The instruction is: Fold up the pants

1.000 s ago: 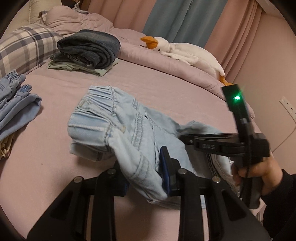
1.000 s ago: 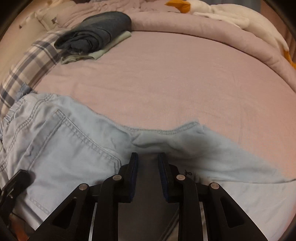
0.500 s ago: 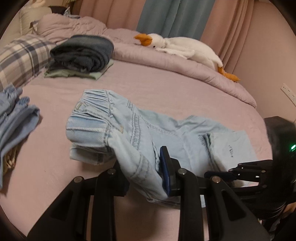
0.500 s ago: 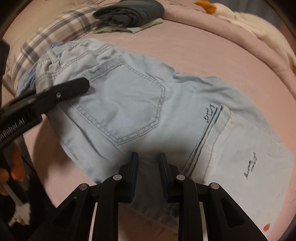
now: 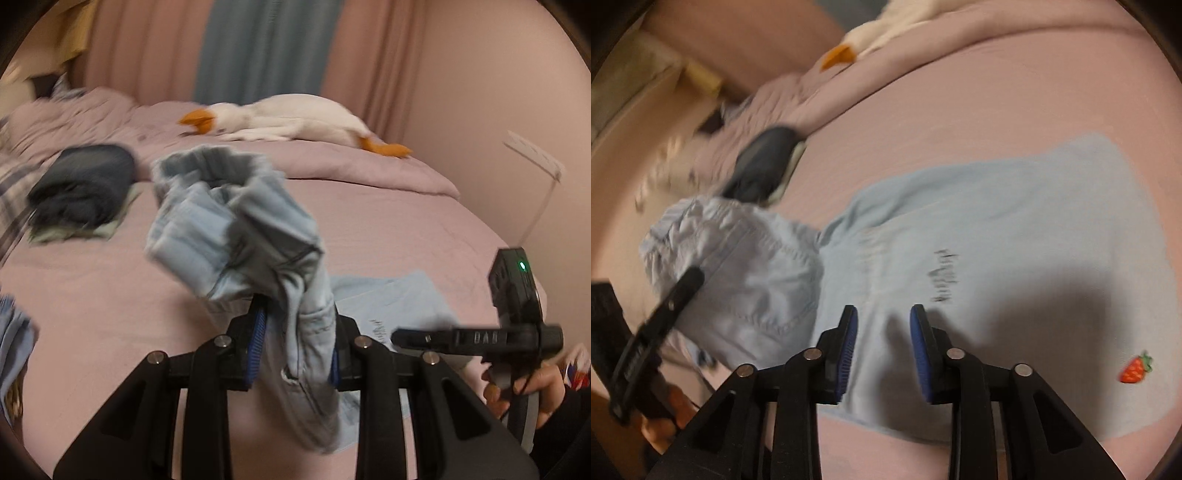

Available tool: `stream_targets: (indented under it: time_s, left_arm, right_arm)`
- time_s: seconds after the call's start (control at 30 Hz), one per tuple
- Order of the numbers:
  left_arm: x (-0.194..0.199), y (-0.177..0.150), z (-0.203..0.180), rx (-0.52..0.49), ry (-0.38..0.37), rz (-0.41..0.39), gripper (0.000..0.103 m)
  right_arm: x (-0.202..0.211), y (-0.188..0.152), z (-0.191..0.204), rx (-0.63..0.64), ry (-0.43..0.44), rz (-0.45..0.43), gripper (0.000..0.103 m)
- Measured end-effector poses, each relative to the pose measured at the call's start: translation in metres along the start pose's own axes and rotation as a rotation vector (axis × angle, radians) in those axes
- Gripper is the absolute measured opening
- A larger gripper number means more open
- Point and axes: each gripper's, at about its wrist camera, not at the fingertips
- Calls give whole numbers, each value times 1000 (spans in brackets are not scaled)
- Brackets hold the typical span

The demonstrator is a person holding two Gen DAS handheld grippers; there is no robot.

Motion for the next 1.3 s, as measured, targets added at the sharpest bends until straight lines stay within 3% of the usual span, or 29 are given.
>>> stream_targets:
  time_s: [0.1, 0.2, 0.33, 0.4, 0.43, 0.47, 0.57, 0.77, 0.9, 1.03, 1.07, 1.1, 1.13, 1.3]
  left_arm:
    - [-14, -3, -31, -92, -58, 22, 28]
    - [-37, -17, -61, -199, -99, 78, 28]
    - [-61, -45, -92, -331, -148, 177, 31]
    - [-64, -59, -102, -399, -153, 201, 33]
    - [-63, -62, -104, -419, -154, 204, 38]
    - [-62, -64, -103, -427, -155, 208, 49]
    - [-50, -62, -86, -364, -156, 210, 64]
    - [-14, -57, -31, -184, -120, 194, 66]
    - [-5, -60, 1, -52, -49, 202, 68]
    - [-7, -65, 24, 77, 12, 240, 68]
    - [-8, -65, 29, 126, 14, 243, 68]
    - [-10, -65, 32, 152, 13, 245, 68]
    - [-11, -64, 33, 173, 12, 245, 68]
    - [-13, -65, 27, 182, 9, 253, 68]
  right_arm:
    - [10, 0, -25, -150, 90, -46, 42]
    - [14, 0, -54, -333, 218, -81, 54]
    - [8, -9, -98, -636, 438, -125, 56]
    - [-1, -10, -111, -737, 502, -113, 60]
    - [-6, -8, -111, -748, 501, -92, 60]
    - [-10, -5, -109, -741, 496, -70, 60]
    - [-16, 6, -95, -684, 457, -15, 61]
    - [-18, 26, -77, -574, 343, 30, 61]
    - [-24, 32, -78, -632, 405, -5, 61]
    - [-37, 31, -66, -538, 300, 82, 61]
    - [-39, 32, -61, -499, 274, 93, 58]
    - [-38, 34, -55, -435, 217, 93, 39]
    - [-35, 36, -48, -338, 150, 79, 32]
    - [-18, 41, -25, -158, 66, -5, 27]
Point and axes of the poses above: each gripper's, at about its wrist camera, not at the fingertips, and x roughly against the way its jaws point, z to its left, y to its top, and after that the axes turned 10 degrees about -z, right-handed
